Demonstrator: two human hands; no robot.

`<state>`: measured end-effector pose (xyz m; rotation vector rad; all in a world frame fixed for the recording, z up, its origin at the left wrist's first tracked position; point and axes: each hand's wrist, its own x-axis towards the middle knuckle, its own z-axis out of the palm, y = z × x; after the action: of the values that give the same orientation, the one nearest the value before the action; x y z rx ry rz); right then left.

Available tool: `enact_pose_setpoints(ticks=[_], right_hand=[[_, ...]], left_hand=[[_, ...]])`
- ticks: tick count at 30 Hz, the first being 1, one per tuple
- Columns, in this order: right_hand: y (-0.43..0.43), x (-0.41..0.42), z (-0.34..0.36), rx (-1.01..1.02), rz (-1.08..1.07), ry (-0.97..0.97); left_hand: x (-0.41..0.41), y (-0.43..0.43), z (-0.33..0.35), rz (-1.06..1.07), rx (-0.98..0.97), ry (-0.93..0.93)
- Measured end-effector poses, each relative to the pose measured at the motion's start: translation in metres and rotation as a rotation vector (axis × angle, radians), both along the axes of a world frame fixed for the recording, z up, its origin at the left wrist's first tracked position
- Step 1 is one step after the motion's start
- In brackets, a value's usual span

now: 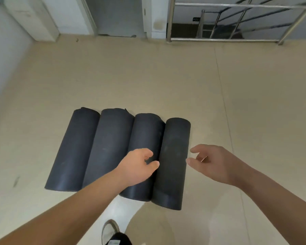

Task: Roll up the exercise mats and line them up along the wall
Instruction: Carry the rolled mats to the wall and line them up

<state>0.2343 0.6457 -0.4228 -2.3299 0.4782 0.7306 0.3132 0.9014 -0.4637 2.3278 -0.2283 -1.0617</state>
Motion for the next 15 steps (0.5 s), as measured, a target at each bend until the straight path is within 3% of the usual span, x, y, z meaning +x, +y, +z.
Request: enact_pose_setpoints(ticks=[6,15], right_hand=[[-0.061,0.011,0.133,0.086,0.065,-0.027],[-0.181,0.041,0.206,0.198,0.140,-0.048]], left_hand=[[-0.023,-0.068,0.133,0.247,-0.037,-0.003],[-0.023,-0.151,0.194,0.531,-0.069,-0.017]])
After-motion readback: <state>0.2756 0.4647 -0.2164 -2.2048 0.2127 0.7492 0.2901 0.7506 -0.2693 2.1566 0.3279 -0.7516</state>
